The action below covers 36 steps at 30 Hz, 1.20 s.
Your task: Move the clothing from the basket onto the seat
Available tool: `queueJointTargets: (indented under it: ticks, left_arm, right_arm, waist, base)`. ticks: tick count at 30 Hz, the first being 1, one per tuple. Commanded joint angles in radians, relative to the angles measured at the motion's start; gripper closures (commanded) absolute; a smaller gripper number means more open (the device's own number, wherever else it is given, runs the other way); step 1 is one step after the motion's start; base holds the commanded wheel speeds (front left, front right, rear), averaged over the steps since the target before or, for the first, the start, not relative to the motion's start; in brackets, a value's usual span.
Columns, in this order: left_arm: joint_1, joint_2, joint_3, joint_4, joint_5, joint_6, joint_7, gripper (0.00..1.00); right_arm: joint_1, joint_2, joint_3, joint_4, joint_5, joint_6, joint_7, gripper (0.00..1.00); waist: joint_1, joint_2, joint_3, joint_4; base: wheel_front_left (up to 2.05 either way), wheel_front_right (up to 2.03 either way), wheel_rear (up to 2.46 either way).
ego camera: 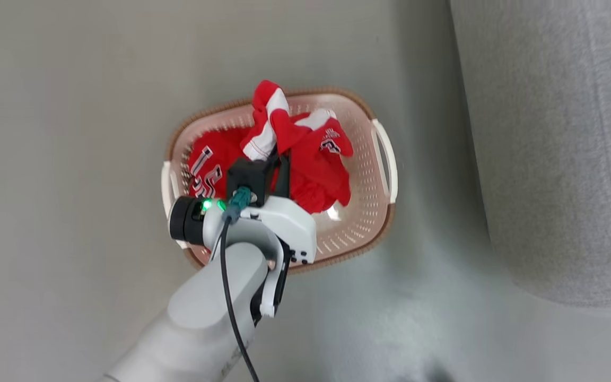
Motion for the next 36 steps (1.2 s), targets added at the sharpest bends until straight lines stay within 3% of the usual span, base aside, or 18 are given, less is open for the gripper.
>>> queueJointTargets:
  ticks: [1, 16, 36]
  left_arm:
    - [0.042, 0.002, 0.041, -0.043, 0.037, -0.009, -0.009, 1.00]
    - [0.228, 0.002, 0.170, -0.181, 0.227, -0.089, -0.009, 1.00]
    - [0.250, 0.002, 0.216, -0.409, 0.380, -0.185, -0.009, 1.00]
  right_arm:
    - [0.051, -0.013, 0.019, 0.000, -0.015, 0.004, -0.005, 0.00]
    - [0.184, 0.142, 0.123, 0.179, -0.100, 0.004, -0.005, 0.00]
    - [0.302, 0.269, 0.199, 0.310, -0.178, 0.004, -0.005, 0.00]
  waist:
    - [0.0000, 0.0000, -0.094, 0.028]
    - [0.0000, 0.0000, -0.382, 0.086]
    - [0.0000, 0.0000, -0.561, 0.152]
  base:
    - [0.00, 0.00, 0.00]
    - [0.00, 0.00, 0.00]
    - [0.00, 0.00, 0.00]
